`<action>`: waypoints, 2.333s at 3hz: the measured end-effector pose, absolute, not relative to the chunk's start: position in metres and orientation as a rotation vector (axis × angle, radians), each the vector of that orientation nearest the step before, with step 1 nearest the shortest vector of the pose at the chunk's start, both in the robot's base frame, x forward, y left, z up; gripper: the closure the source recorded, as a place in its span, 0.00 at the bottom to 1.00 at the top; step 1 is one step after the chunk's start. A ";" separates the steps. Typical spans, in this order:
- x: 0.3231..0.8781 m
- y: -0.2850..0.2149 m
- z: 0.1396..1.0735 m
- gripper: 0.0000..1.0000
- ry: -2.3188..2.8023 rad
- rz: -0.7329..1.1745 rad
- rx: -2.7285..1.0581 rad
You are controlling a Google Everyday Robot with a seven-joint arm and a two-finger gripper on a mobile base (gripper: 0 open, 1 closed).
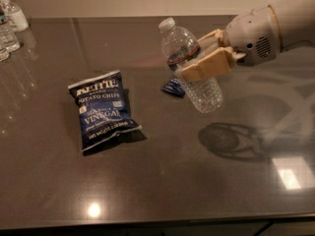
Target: Place water bottle upright
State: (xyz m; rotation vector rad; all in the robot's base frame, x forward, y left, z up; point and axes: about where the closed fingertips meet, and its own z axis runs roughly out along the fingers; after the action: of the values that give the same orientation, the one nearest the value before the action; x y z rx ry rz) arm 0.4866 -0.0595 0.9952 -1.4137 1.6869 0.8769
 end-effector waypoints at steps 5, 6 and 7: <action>0.496 -0.084 0.959 1.00 1.386 1.171 -1.106; 0.499 -0.082 0.940 1.00 1.291 1.179 -1.133; 0.500 -0.083 0.933 1.00 1.247 1.176 -1.137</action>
Offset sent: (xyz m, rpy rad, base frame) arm 0.0003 -0.0331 0.0037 0.4033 0.0384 -0.1564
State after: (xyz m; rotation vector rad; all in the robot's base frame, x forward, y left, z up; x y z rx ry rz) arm 0.4997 -0.0832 0.9333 -1.1372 1.2470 1.1763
